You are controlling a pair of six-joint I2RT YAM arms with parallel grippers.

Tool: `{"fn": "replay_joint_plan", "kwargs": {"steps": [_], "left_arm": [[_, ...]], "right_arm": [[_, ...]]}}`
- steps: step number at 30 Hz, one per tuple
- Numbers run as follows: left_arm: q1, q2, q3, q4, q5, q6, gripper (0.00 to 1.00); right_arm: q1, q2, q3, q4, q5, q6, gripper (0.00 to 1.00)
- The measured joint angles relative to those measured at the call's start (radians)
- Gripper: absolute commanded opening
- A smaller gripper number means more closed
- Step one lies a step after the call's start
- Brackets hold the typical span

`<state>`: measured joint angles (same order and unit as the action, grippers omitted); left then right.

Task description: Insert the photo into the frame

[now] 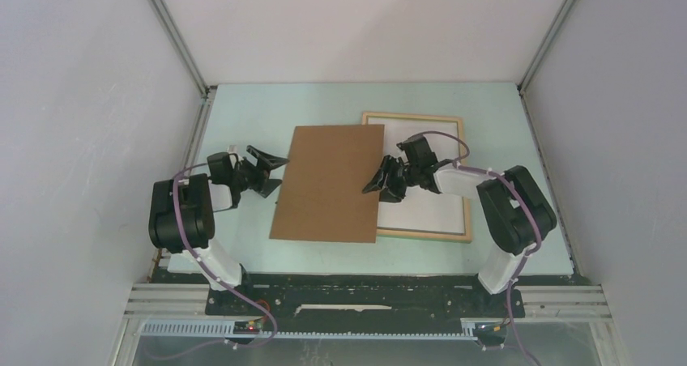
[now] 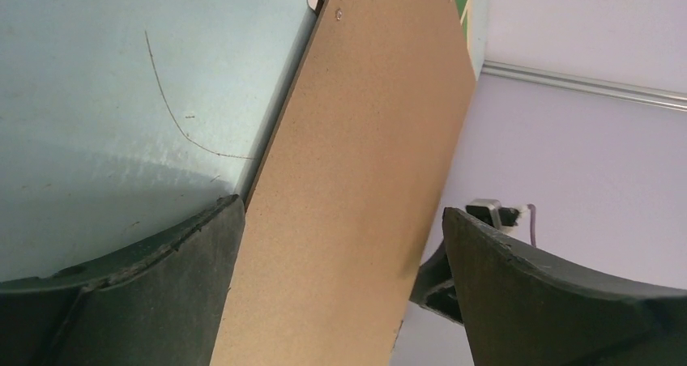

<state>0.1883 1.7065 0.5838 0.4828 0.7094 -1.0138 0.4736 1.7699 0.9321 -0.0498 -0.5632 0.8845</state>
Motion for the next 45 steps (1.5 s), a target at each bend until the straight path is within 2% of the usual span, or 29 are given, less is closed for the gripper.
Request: {"fn": "replay_joint_plan", "kwargs": {"steps": [7, 14, 21, 25, 36, 43, 45], "left_arm": [[-0.006, 0.0, -0.024, 0.021, 0.022, -0.041, 0.99], [-0.048, 0.0, -0.053, 0.04, 0.067, -0.09, 0.98], [-0.048, -0.006, -0.063, 0.102, 0.042, -0.112, 0.99], [-0.048, -0.074, -0.076, 0.072, 0.025, -0.101, 1.0], [-0.08, -0.39, -0.011, -0.169, 0.072, 0.07, 1.0], [-0.09, -0.503, 0.01, -0.19, 0.084, 0.138, 1.0], [-0.109, -0.503, 0.015, -0.193, 0.09, 0.15, 0.96]], "right_arm": [[0.003, -0.131, 0.0, 0.082, -0.011, 0.049, 0.46], [0.032, -0.108, 0.029, 0.166, -0.021, 0.108, 0.33], [0.033, -0.072, 0.08, 0.137, -0.019, 0.103, 0.13], [0.023, -0.074, 0.089, 0.09, -0.027, 0.074, 0.0], [-0.095, -0.246, 0.089, -0.071, -0.148, -0.053, 0.0], [-0.237, -0.397, 0.044, -0.122, -0.257, -0.117, 0.0], [-0.289, -0.449, 0.007, -0.117, -0.291, -0.117, 0.0]]}}
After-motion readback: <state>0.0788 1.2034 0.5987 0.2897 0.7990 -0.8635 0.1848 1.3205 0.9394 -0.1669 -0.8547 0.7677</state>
